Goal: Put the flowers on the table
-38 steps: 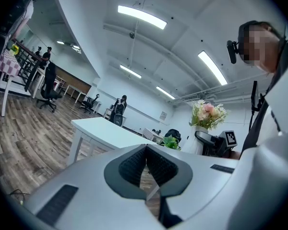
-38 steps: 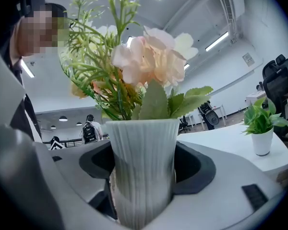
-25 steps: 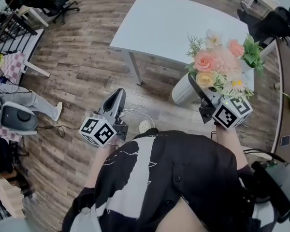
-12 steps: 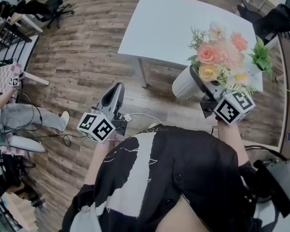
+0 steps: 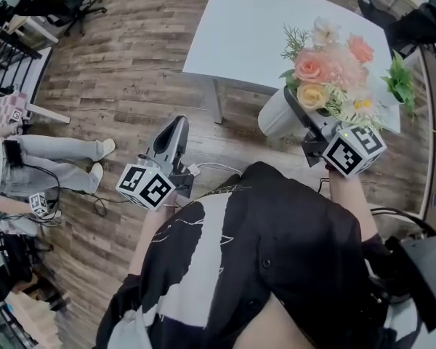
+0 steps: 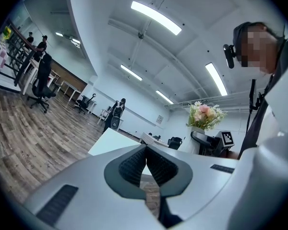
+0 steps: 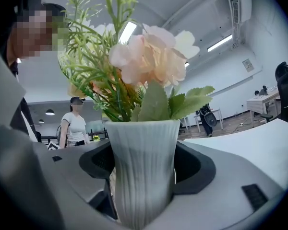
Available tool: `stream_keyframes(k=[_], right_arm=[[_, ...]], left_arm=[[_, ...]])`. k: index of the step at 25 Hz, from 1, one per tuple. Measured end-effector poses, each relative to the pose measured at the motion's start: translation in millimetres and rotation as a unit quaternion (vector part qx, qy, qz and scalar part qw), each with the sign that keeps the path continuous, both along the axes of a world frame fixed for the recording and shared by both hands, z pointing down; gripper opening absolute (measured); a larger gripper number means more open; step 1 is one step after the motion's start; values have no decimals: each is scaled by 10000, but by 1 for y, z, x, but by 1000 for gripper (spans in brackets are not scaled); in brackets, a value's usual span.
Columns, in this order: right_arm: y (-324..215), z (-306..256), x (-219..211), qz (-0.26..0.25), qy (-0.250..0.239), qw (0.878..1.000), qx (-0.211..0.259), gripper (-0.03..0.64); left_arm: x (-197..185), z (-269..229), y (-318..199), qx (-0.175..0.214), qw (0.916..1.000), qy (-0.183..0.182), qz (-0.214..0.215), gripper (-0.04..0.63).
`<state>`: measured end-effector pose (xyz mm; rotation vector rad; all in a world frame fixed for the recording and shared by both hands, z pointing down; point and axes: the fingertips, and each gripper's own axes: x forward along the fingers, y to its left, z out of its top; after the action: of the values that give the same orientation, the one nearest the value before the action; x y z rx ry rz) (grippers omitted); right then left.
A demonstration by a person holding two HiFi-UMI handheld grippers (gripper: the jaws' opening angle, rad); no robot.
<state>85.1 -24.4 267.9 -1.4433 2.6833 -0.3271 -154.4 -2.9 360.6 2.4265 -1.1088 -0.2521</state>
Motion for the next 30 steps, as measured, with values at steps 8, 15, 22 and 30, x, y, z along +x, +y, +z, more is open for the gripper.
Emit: stream_keyframes(k=[8,15,22,30], right_arm=[[-26,21,-17,-310,-110,9993,-192,347],[-64,16,-26,-483,-111,9987,-88,347],[-111,16,-34,-726,-176,9971,-112,347],[-168,19,-54,-1075,-228,9938,-159,347]], left_arm=[[-10,5,-9,-35,9999,-104,-11,11],[-17,10,-28,-193,9996,-180,-124,11],[-32,6,-56,-216,9982,-193,-526,11],[-41,6,-87,-340,9955,-211,-864,11]])
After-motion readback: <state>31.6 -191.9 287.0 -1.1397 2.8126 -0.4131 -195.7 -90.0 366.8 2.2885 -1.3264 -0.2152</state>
